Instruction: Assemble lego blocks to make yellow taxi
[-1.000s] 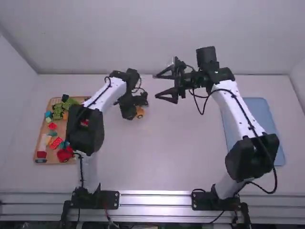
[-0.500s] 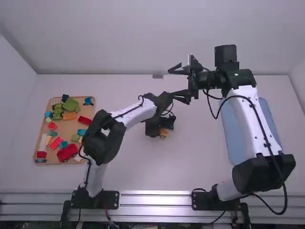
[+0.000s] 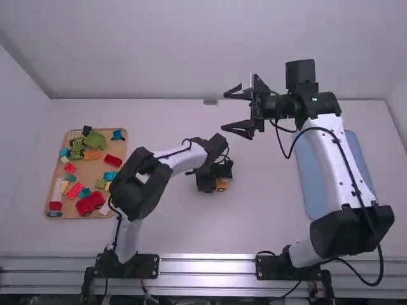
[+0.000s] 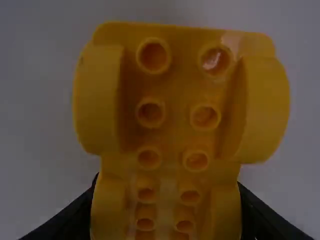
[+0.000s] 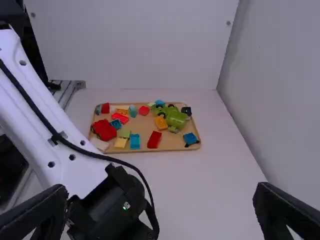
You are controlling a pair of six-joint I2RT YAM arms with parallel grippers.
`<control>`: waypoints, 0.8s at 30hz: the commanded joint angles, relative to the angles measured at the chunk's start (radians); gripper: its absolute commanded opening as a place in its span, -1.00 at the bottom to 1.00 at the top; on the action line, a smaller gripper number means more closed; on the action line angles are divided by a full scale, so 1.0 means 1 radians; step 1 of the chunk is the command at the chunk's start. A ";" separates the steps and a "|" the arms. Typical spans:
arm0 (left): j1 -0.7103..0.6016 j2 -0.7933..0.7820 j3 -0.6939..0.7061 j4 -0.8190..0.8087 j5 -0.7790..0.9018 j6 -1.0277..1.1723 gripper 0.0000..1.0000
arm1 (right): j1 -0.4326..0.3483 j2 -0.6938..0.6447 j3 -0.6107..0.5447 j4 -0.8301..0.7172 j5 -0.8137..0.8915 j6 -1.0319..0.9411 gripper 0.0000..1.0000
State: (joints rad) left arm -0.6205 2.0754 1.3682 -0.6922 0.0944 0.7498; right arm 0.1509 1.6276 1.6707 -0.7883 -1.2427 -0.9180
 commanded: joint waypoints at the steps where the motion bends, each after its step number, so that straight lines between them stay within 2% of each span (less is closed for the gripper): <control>1: -0.008 -0.007 -0.037 0.002 -0.062 -0.049 0.37 | 0.007 -0.021 0.024 -0.002 -0.014 0.000 0.98; 2: -0.008 -0.007 -0.038 -0.004 -0.061 -0.036 0.49 | 0.005 -0.021 0.024 -0.002 -0.014 0.000 0.98; 3: -0.008 -0.008 -0.036 -0.016 -0.053 -0.006 0.97 | 0.006 -0.021 0.024 -0.001 -0.014 0.000 0.98; 6: -0.008 -0.008 0.003 -0.090 -0.054 0.105 0.98 | 0.006 -0.021 0.024 0.004 -0.014 0.000 0.98; 8: -0.008 -0.010 0.069 -0.194 -0.078 0.186 0.98 | 0.006 -0.021 0.024 0.006 -0.016 0.000 0.98; 14: 0.043 -0.014 0.368 -0.496 -0.066 0.046 0.98 | 0.006 -0.021 0.024 0.024 -0.014 -0.005 0.98; 16: 0.064 -0.014 0.407 -0.542 -0.058 0.043 0.98 | 0.006 -0.021 0.024 0.024 -0.014 -0.008 0.98; 18: 0.140 -0.018 0.491 -0.635 -0.063 0.031 0.98 | 0.006 -0.021 0.024 0.023 -0.014 -0.007 0.98; 21: 0.235 -0.027 0.558 -0.665 -0.059 0.005 0.98 | 0.006 -0.021 0.024 0.022 -0.013 -0.007 0.97; 24: 0.341 -0.028 0.633 -0.597 -0.051 -0.083 0.98 | 0.006 -0.021 0.024 0.022 -0.013 -0.008 0.98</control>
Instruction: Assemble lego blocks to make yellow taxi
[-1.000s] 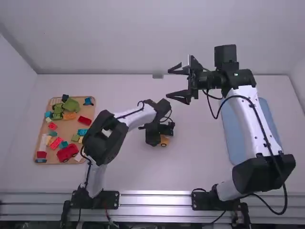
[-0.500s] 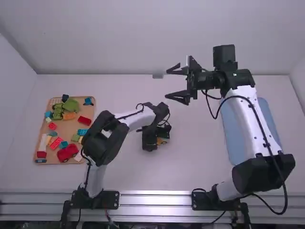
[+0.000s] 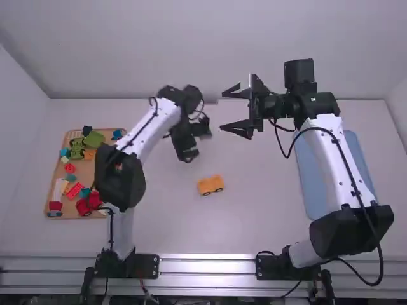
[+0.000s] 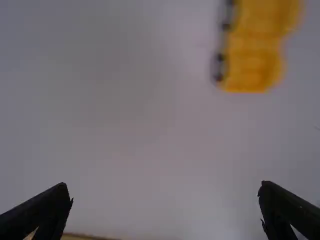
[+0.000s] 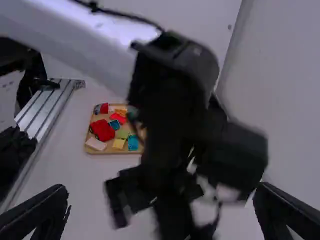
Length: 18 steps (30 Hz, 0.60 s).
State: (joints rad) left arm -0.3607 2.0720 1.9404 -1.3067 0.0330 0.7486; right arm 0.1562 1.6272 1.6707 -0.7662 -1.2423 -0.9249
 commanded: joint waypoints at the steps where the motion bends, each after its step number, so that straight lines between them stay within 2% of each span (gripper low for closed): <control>1: 0.112 -0.024 0.086 0.045 0.015 -0.127 0.98 | 0.001 -0.021 0.024 0.003 -0.014 -0.001 0.98; 4: 0.198 -0.024 0.178 0.106 0.037 -0.326 0.98 | 0.002 -0.021 0.024 0.027 -0.014 0.004 0.98; 8: 0.275 -0.024 0.307 0.085 -0.067 -0.706 0.98 | 0.002 -0.021 0.024 0.029 -0.014 0.003 0.98; 12: 0.322 -0.024 0.464 -0.119 -0.132 -1.128 0.98 | 0.002 -0.021 0.024 0.029 -0.014 0.000 0.98; 15: 0.350 -0.024 0.525 -0.224 -0.141 -1.260 0.98 | 0.002 -0.019 0.024 0.029 -0.015 0.000 0.97; 17: 0.374 -0.024 0.557 -0.292 -0.234 -1.436 0.98 | 0.016 -0.012 0.024 0.036 -0.014 0.000 0.98; 18: 0.375 -0.024 0.558 -0.296 -0.244 -1.452 0.98 | 0.018 -0.011 0.024 0.037 -0.014 0.000 0.97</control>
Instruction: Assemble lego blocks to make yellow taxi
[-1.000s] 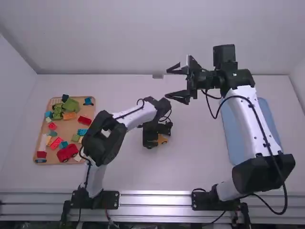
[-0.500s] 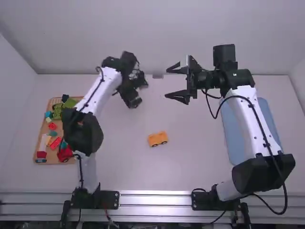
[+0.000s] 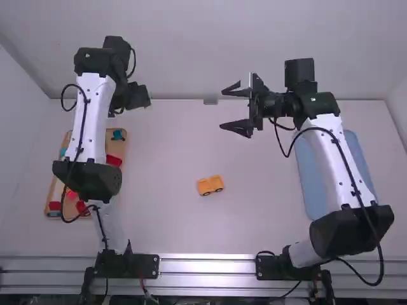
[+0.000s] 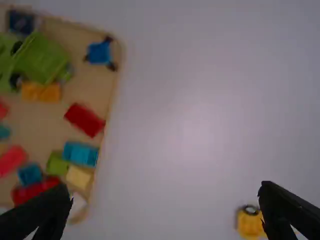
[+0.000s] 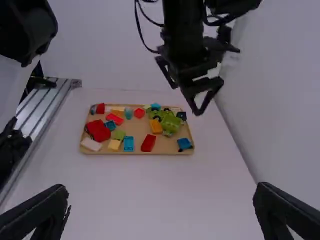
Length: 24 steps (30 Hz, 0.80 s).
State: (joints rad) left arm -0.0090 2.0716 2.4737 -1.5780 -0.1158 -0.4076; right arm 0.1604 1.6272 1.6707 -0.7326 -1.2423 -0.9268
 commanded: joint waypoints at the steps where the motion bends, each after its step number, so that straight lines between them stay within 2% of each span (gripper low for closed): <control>1: 0.035 -0.024 0.036 -0.060 -0.161 -0.398 0.98 | 0.024 -0.008 0.024 0.006 -0.014 0.002 0.97; 2: 0.052 -0.024 0.045 -0.093 -0.247 -0.520 0.98 | 0.044 0.002 0.024 0.016 -0.014 0.011 0.98; 3: 0.060 -0.024 0.045 -0.092 -0.253 -0.522 0.98 | 0.055 0.010 0.024 0.022 -0.013 0.017 0.98; 8: 0.099 -0.026 0.030 -0.092 -0.194 -0.501 0.98 | 0.102 0.047 0.024 0.069 0.048 0.062 0.98; 12: 0.149 -0.026 -0.009 -0.092 -0.198 -0.594 0.98 | 0.135 0.084 0.024 0.126 0.076 0.122 0.98; 17: 0.219 -0.034 -0.116 -0.093 -0.197 -0.725 0.98 | 0.154 0.097 0.024 0.135 0.076 0.108 0.98; 21: 0.220 -0.061 -0.253 -0.093 -0.307 -0.846 0.98 | 0.152 0.097 0.024 0.146 0.076 0.112 0.98; 23: 0.211 -0.117 -0.380 -0.085 -0.371 -0.933 0.98 | 0.153 0.097 0.024 0.155 0.076 0.111 0.98; 24: 0.211 -0.121 -0.388 -0.085 -0.374 -0.937 0.98 | 0.152 0.097 0.024 0.156 0.076 0.111 0.98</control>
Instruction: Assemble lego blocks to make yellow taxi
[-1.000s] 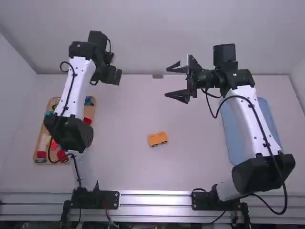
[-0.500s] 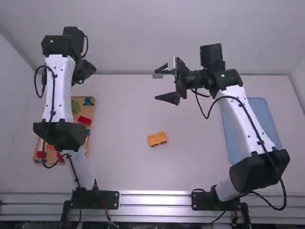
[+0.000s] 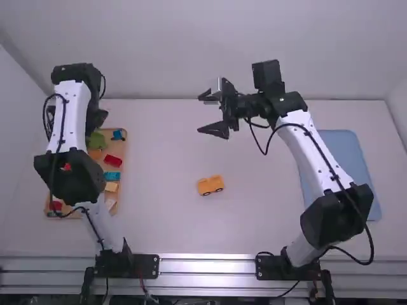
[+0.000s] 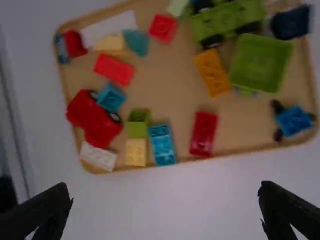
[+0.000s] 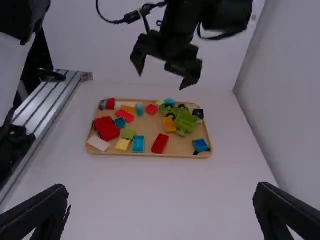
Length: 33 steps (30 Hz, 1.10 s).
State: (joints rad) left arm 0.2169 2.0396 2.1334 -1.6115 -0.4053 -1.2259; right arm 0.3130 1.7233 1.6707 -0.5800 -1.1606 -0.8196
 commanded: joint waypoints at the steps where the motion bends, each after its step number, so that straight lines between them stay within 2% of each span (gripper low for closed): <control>1: -0.015 -0.117 -0.095 -0.041 -0.090 -0.132 0.98 | -0.001 0.000 0.024 0.008 -0.005 0.004 0.98; 4: -0.013 -0.201 -0.221 0.014 -0.085 -0.118 0.98 | 0.003 0.000 0.024 0.009 -0.005 0.004 0.98; 5: -0.004 -0.262 -0.306 0.065 -0.076 -0.089 0.98 | 0.000 0.000 0.024 0.009 -0.006 0.003 0.98; 7: 0.000 -0.302 -0.356 0.091 -0.074 -0.086 0.98 | 0.000 0.000 0.024 0.009 -0.005 0.003 0.98; 10: 0.005 -0.473 -0.562 0.191 -0.087 -0.087 0.98 | 0.000 0.000 0.024 0.021 -0.006 0.008 0.98; 14: 0.010 -0.633 -0.724 0.253 -0.113 -0.136 0.98 | 0.003 0.000 0.024 0.031 -0.006 0.014 0.98; 19: 0.031 -0.772 -0.861 0.294 -0.152 -0.216 0.98 | 0.002 0.000 0.024 0.023 -0.005 0.011 0.98; 21: 0.047 -0.843 -0.939 0.292 -0.221 -0.314 1.00 | 0.003 0.000 0.024 0.023 -0.007 0.011 0.98; 24: 0.066 -0.887 -0.989 0.282 -0.272 -0.349 0.94 | 0.003 0.000 0.024 0.024 -0.011 0.011 0.98; 26: 0.108 -0.914 -1.011 0.334 -0.246 -0.243 0.87 | 0.003 0.000 0.024 0.024 -0.013 0.008 0.98; 31: 0.266 -0.883 -1.012 0.575 -0.069 0.145 0.98 | 0.003 0.000 0.024 0.024 -0.008 0.008 0.98; 32: 0.273 -0.880 -1.012 0.581 -0.063 0.153 0.98 | 0.003 0.000 0.024 0.024 -0.006 0.008 0.98; 33: 0.335 -0.856 -1.008 0.612 -0.011 0.190 0.98 | 0.003 0.000 0.024 0.023 0.002 0.008 0.98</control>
State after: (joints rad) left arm 0.4896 1.1549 1.1248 -1.0046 -0.5018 -1.2118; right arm 0.3130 1.7229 1.6707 -0.5541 -1.1584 -0.8116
